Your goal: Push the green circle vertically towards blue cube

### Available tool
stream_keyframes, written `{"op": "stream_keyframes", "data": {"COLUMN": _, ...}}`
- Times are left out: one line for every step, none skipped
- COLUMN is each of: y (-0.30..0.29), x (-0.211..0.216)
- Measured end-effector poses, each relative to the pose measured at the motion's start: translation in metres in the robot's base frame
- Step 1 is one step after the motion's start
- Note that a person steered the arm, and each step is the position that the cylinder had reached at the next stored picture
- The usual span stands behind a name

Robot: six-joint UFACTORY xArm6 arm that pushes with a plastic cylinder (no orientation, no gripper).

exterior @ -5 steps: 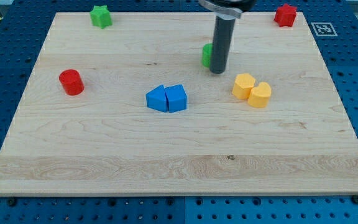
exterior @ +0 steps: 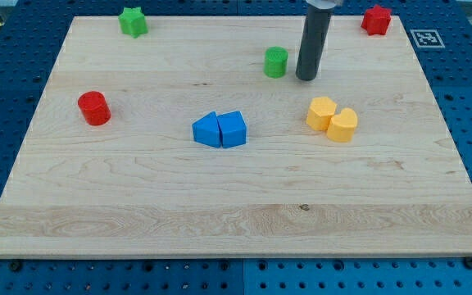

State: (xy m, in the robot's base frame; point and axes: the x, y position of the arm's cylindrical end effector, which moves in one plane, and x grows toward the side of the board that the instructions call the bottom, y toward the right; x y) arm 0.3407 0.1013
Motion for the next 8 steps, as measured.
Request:
{"op": "stream_keyframes", "data": {"y": -0.017, "x": 0.0}}
{"op": "stream_keyframes", "data": {"y": -0.042, "x": 0.0}}
{"op": "stream_keyframes", "data": {"y": -0.05, "x": -0.002}}
{"op": "stream_keyframes", "data": {"y": -0.057, "x": -0.024}}
{"op": "stream_keyframes", "data": {"y": -0.048, "x": -0.031}}
{"op": "stream_keyframes", "data": {"y": -0.02, "x": -0.055}}
{"op": "stream_keyframes", "data": {"y": -0.013, "x": -0.076}}
{"op": "stream_keyframes", "data": {"y": -0.042, "x": -0.086}}
